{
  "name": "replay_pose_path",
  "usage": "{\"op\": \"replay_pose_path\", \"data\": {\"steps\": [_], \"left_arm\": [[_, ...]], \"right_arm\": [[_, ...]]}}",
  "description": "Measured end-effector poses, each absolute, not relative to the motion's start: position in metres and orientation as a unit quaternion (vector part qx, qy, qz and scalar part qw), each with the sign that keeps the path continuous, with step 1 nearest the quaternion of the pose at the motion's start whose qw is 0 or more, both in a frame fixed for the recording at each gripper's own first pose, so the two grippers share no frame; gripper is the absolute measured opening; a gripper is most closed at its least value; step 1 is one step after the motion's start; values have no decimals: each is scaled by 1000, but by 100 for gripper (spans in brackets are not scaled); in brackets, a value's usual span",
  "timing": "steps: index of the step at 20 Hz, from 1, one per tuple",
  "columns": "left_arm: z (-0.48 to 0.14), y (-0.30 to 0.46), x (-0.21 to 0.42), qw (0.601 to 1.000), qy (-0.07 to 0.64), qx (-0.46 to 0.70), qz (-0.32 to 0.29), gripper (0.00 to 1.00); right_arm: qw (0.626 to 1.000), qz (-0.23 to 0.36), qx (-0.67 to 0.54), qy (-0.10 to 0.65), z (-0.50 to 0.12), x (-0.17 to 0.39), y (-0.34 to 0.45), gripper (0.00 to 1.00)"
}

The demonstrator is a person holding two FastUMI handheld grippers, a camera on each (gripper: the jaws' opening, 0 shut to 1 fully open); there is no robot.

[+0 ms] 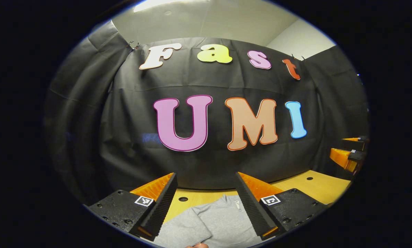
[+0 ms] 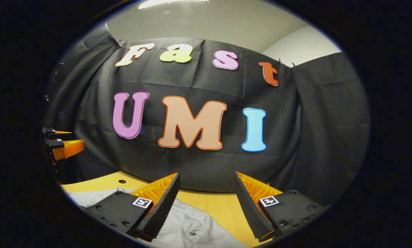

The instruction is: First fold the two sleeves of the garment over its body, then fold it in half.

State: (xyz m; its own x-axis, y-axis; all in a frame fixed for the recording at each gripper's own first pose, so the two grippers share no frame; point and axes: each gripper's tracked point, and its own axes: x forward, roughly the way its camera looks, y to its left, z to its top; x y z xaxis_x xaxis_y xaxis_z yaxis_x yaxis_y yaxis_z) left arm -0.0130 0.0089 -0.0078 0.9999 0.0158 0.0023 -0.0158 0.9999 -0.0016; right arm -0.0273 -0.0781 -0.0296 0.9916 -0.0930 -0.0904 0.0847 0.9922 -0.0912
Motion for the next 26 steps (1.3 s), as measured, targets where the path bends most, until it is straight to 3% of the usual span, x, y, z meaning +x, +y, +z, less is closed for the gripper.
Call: {"op": "replay_pose_path", "data": {"steps": [9, 25, 26], "left_arm": [[-12, -5, -11, 1000, 1, 1, -4, 96], [-35, -32, 1, 999, 35, 6, -29, 97], [-34, -33, 3, 999, 37, 7, -29, 94]], "right_arm": [[984, -80, -113, 111, -71, -61, -172, 98], [932, -137, -116, 316, -225, -182, -259, 98], [927, -140, -111, 329, -236, -192, -260, 98]]}}
